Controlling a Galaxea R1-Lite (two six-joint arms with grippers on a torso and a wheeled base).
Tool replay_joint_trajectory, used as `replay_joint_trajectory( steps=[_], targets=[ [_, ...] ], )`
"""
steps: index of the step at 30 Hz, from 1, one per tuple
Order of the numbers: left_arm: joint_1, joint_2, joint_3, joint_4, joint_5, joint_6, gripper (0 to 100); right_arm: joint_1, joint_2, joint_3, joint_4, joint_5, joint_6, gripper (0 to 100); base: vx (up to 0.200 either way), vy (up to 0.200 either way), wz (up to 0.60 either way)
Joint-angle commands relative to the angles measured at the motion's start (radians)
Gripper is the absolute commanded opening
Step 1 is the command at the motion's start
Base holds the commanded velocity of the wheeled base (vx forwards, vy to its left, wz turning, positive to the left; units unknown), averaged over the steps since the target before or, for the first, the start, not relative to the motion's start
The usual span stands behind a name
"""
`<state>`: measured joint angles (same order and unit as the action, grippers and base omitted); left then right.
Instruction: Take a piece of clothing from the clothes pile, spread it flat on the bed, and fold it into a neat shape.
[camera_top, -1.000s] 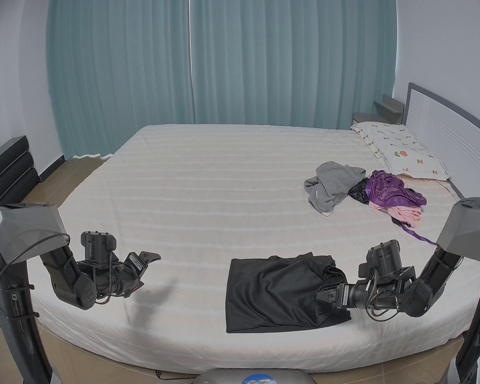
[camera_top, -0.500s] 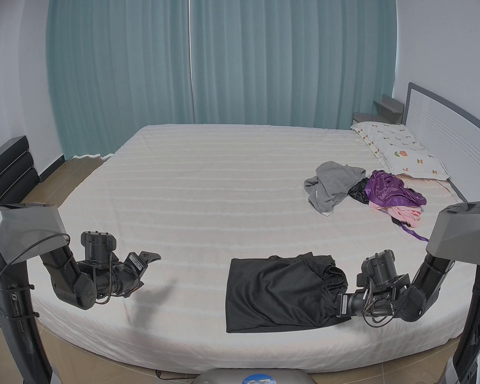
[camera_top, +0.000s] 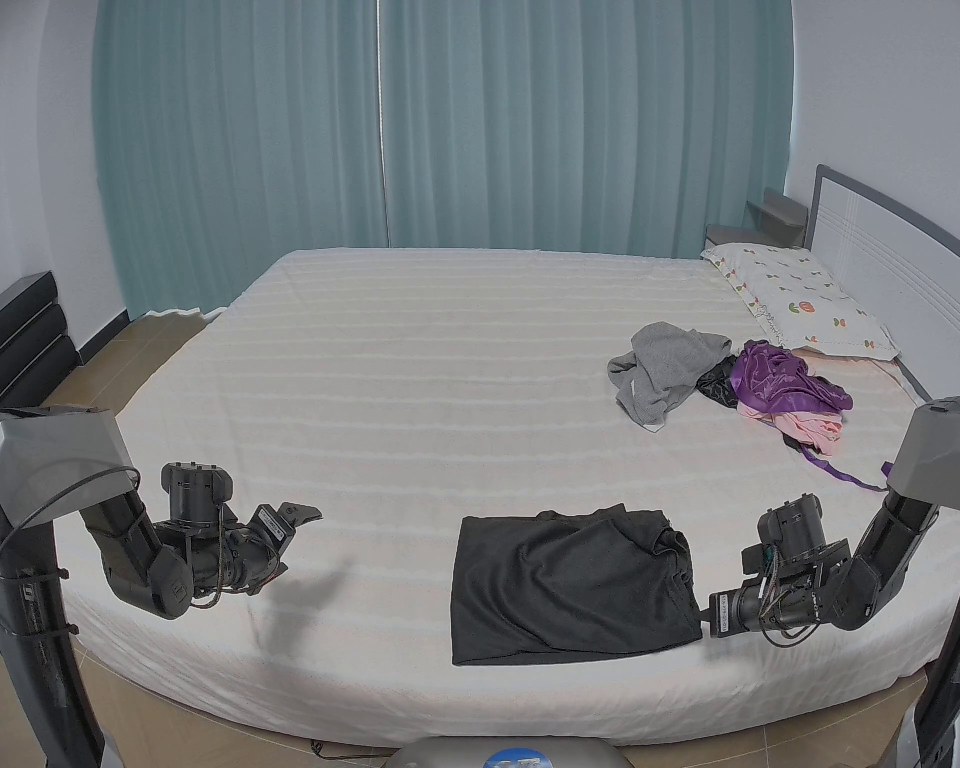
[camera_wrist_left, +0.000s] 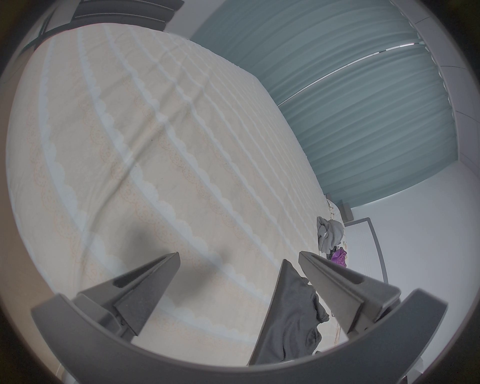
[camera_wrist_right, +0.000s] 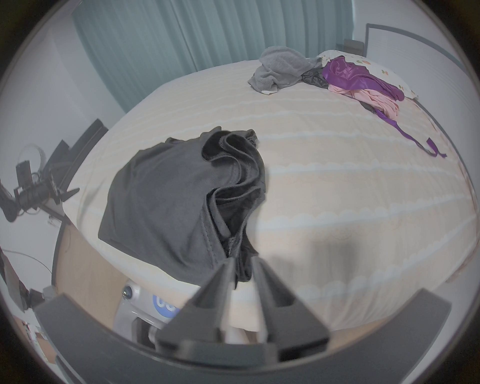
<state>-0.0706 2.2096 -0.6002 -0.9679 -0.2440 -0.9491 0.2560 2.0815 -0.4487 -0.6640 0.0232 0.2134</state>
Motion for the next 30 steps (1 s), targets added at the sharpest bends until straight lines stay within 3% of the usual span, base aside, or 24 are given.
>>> replay_joint_trajectory(
  steps=[1, 5, 10, 15, 16, 17, 20, 23, 30],
  targets=[
    [0.0, 0.001, 0.0, 0.0, 0.0, 0.0, 100, -0.021, 0.009, 0.01, -0.006, 0.001, -0.026, 100, 0.0, 0.0, 0.0],
    [-0.003, 0.001, 0.0, 0.0, 0.0, 0.0, 100, -0.023, -0.015, -0.013, -0.014, 0.006, 0.001, 100, 0.0, 0.0, 0.0],
    [-0.005, 0.004, 0.002, -0.002, 0.008, 0.001, 100, -0.015, -0.021, -0.061, -0.045, 0.007, 0.113, 100, 0.0, 0.0, 0.0],
    [-0.005, 0.01, -0.006, 0.0, 0.032, 0.009, 100, 0.043, 0.011, -0.117, -0.111, 0.017, 0.31, 100, 0.0, 0.0, 0.0],
    [-0.005, 0.01, -0.006, 0.0, 0.032, 0.009, 100, 0.043, 0.011, -0.117, -0.111, 0.017, 0.31, 100, 0.0, 0.0, 0.0],
    [-0.005, 0.012, -0.004, 0.0, 0.032, 0.009, 100, 0.06, 0.02, -0.133, -0.14, 0.026, 0.37, 100, 0.0, 0.0, 0.0],
    [-0.005, 0.012, -0.001, 0.0, 0.032, 0.013, 100, 0.085, 0.045, -0.148, -0.147, 0.072, 0.443, 100, 0.2, 0.0, 0.0],
    [-0.011, 0.013, 0.0, -0.002, 0.035, 0.015, 100, 0.091, 0.095, -0.176, -0.151, 0.101, 0.477, 100, 0.133, 0.0, 0.0],
    [-0.011, 0.013, 0.0, -0.002, 0.035, 0.015, 100, 0.077, 0.166, -0.255, -0.151, 0.096, 0.54, 100, 0.0, 0.0, 0.0]
  ],
)
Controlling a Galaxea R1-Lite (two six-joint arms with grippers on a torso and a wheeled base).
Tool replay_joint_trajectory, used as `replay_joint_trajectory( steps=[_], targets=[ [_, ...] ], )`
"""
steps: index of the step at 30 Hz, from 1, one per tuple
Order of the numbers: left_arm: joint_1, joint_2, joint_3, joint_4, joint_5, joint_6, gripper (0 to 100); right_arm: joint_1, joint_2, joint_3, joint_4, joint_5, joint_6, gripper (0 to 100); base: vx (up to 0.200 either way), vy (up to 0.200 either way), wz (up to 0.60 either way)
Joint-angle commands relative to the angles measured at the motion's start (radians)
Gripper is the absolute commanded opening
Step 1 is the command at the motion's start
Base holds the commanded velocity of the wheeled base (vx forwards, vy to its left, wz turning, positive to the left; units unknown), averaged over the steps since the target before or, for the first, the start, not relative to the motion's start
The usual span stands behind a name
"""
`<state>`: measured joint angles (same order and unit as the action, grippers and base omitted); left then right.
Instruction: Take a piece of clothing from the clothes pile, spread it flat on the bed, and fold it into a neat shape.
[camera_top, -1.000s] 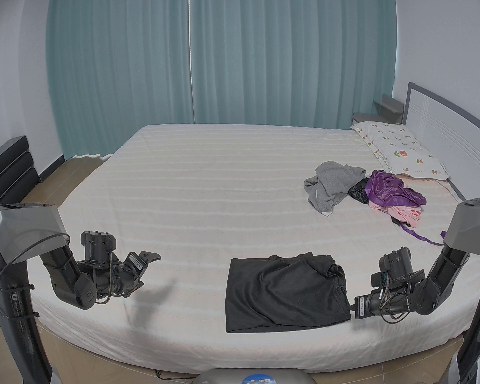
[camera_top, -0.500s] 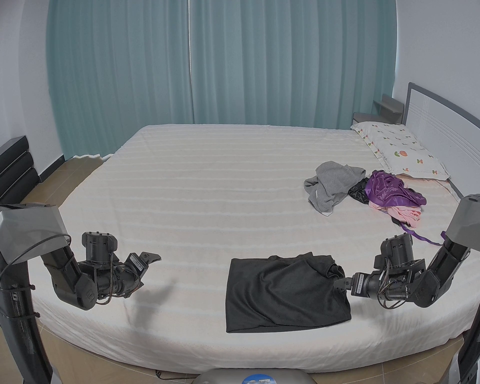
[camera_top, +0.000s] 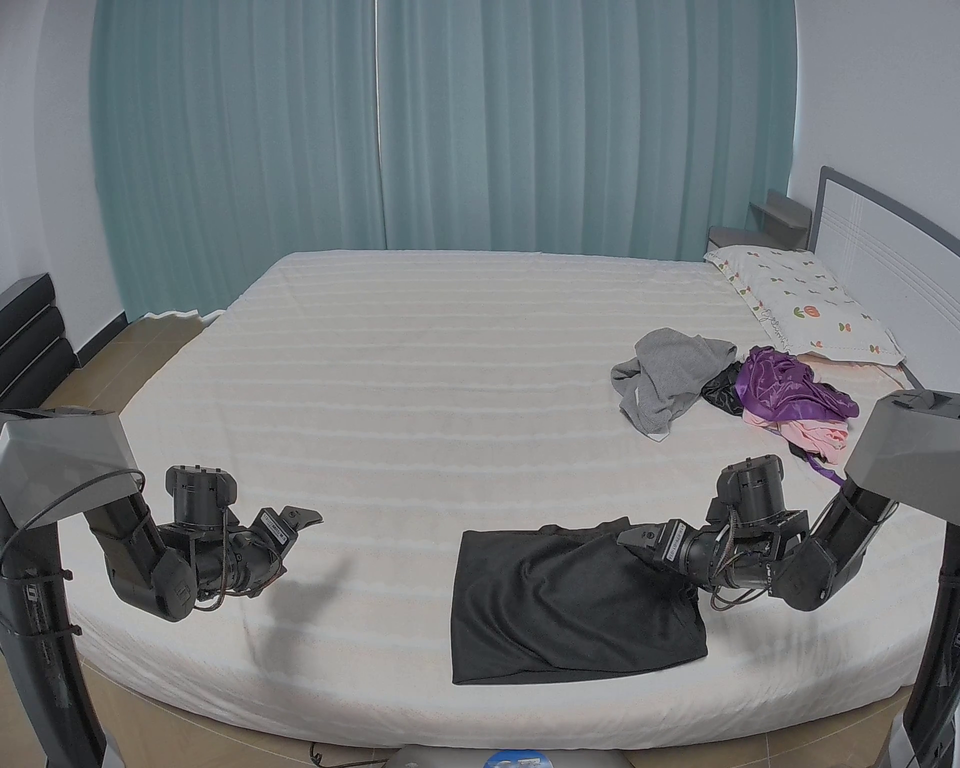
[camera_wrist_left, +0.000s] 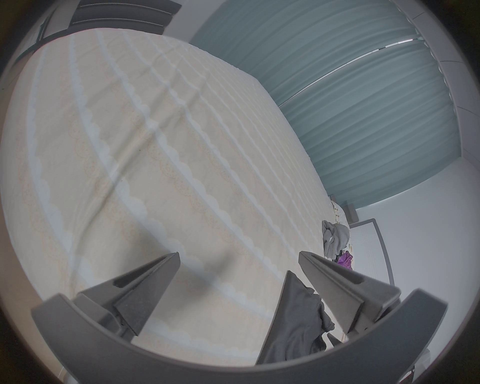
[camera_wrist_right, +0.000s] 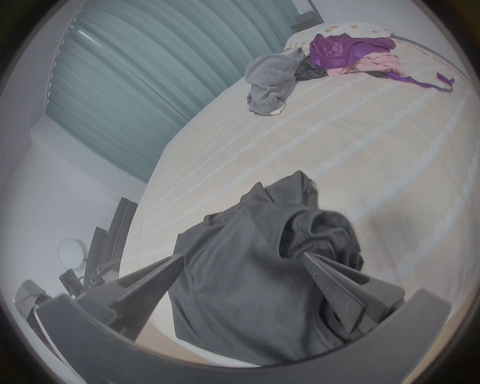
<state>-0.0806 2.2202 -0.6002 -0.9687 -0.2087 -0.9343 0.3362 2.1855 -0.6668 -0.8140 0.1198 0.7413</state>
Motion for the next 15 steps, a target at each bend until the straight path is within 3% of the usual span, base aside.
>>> replay_joint_trajectory(
  steps=[1, 6, 7, 15],
  targets=[
    [-0.001, 0.004, 0.0, -0.001, 0.0, 0.0, 100, -0.005, 0.074, -0.045, -0.001, -0.009, 0.015, 100, 0.0, 0.0, 0.0],
    [-0.002, 0.004, 0.0, -0.001, 0.0, 0.0, 100, -0.029, 0.077, -0.056, 0.001, -0.012, 0.012, 100, 0.0, 0.0, 0.0],
    [-0.002, 0.004, 0.0, -0.001, 0.0, 0.0, 100, -0.039, 0.076, -0.059, 0.001, -0.012, 0.012, 0, 0.0, 0.0, 0.0],
    [-0.004, 0.004, 0.0, -0.001, 0.0, 0.0, 100, -0.103, 0.105, -0.097, 0.01, -0.011, 0.01, 0, 0.0, 0.0, 0.0]
  ],
)
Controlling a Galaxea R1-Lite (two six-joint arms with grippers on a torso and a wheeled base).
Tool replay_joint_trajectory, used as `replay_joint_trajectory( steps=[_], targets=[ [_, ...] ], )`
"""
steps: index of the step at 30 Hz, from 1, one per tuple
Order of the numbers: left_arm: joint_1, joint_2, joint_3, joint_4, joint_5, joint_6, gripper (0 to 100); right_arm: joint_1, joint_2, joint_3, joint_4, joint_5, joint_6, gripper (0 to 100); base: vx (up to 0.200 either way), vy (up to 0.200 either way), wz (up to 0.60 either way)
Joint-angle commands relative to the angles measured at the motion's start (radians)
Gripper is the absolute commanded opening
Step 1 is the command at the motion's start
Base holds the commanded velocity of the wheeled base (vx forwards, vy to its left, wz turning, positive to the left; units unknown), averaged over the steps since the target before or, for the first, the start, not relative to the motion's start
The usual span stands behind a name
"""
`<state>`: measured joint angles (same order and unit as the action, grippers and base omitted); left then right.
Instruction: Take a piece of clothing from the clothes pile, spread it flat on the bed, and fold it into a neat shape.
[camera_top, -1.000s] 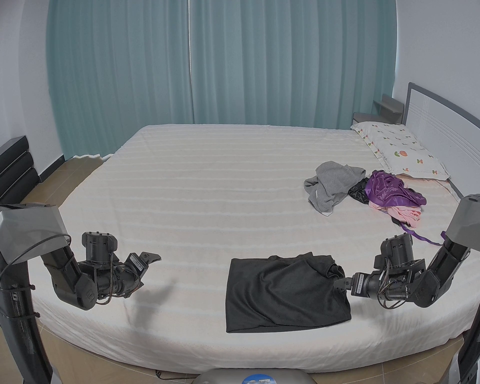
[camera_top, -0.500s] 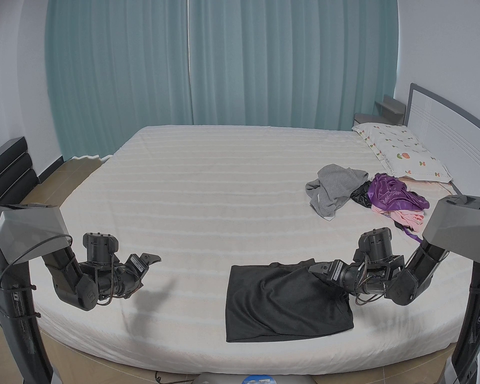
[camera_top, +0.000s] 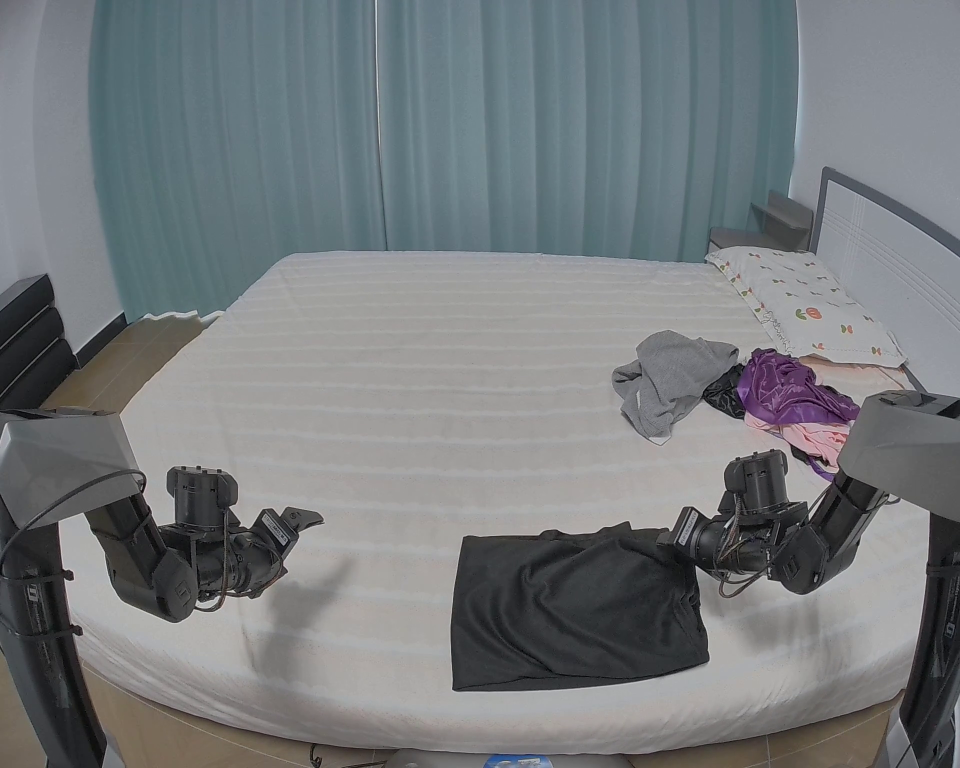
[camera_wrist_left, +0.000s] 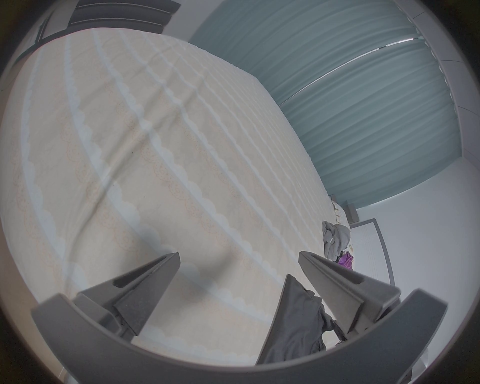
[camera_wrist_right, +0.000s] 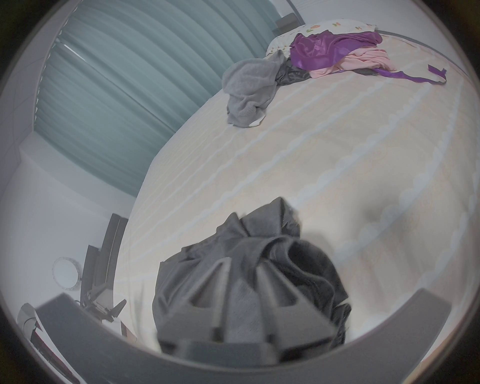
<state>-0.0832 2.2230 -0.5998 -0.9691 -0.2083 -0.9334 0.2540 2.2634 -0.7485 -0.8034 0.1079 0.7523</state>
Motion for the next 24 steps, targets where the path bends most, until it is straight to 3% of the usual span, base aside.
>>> replay_joint_trajectory(
  steps=[1, 10, 24],
  targets=[
    [-0.001, 0.001, 0.0, 0.0, 0.0, 0.001, 100, -0.03, 0.041, -0.026, 0.0, 0.0, -0.001, 0, 0.0, 0.0, 0.0],
    [-0.001, 0.001, -0.002, 0.0, 0.0, -0.001, 100, -0.093, 0.079, -0.077, 0.001, 0.0, 0.002, 0, 0.0, 0.0, 0.0],
    [-0.001, 0.003, -0.002, 0.0, 0.0, -0.001, 100, -0.118, 0.116, -0.097, -0.04, 0.009, 0.009, 0, 0.0, 0.0, 0.0]
  ],
)
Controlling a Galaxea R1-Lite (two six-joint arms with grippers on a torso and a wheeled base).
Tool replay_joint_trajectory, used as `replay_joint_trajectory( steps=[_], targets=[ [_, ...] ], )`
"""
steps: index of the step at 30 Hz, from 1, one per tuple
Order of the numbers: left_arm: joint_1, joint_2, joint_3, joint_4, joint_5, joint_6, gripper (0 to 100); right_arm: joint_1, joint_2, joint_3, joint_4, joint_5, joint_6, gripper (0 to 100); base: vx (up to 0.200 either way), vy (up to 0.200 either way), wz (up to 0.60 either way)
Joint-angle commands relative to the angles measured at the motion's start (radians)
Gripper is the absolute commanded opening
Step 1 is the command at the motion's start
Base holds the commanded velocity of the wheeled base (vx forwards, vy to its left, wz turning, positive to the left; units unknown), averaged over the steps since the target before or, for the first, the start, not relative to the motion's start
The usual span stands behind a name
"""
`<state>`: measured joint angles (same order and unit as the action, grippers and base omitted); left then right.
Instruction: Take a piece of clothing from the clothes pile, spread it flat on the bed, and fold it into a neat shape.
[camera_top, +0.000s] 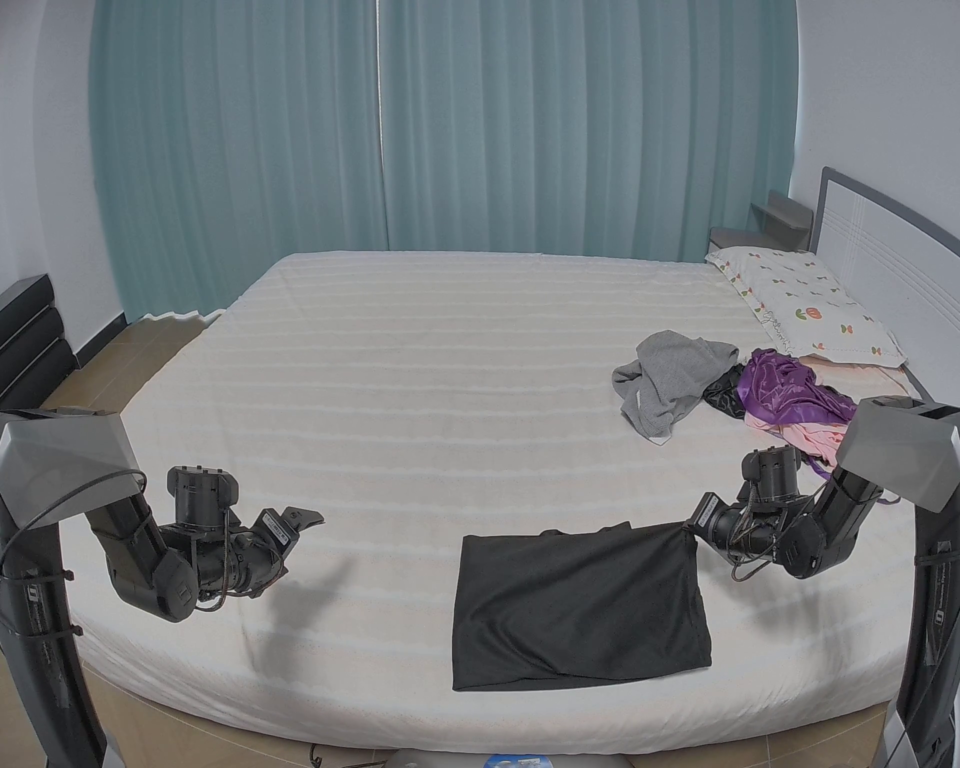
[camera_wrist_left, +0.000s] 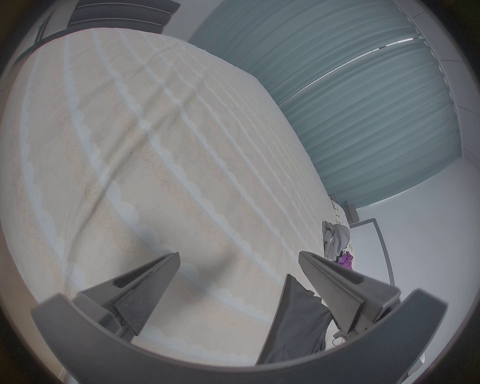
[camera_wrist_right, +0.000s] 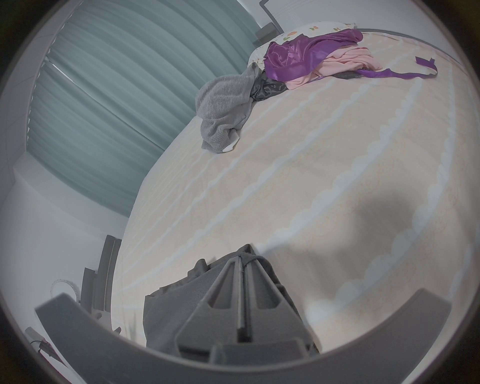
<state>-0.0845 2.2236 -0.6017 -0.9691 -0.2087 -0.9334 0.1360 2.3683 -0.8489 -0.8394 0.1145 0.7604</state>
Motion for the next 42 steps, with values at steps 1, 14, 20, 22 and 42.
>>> replay_joint_trajectory(
  steps=[1, 14, 20, 22, 42],
  targets=[
    [0.0, 0.001, 0.0, 0.0, 0.0, -0.001, 100, 0.005, 0.017, 0.007, -0.018, 0.002, -0.001, 100, 0.0, 0.0, 0.0],
    [0.0, 0.002, 0.0, 0.001, 0.0, -0.001, 100, -0.004, -0.06, 0.311, -0.218, 0.111, -0.262, 100, 0.0, 0.0, 0.0],
    [0.0, 0.001, 0.002, 0.001, 0.0, 0.001, 100, -0.006, -0.084, 0.51, -0.297, 0.257, -0.437, 100, 0.0, 0.0, 0.0],
    [0.0, 0.002, 0.002, 0.0, 0.0, 0.001, 100, -0.006, -0.083, 0.522, -0.297, 0.258, -0.464, 100, 0.0, 0.0, 0.0],
    [0.0, 0.002, 0.002, 0.001, 0.0, 0.001, 100, -0.076, -0.112, 0.607, -0.277, 0.28, -0.682, 0, 0.0, 0.0, 0.0]
  ],
)
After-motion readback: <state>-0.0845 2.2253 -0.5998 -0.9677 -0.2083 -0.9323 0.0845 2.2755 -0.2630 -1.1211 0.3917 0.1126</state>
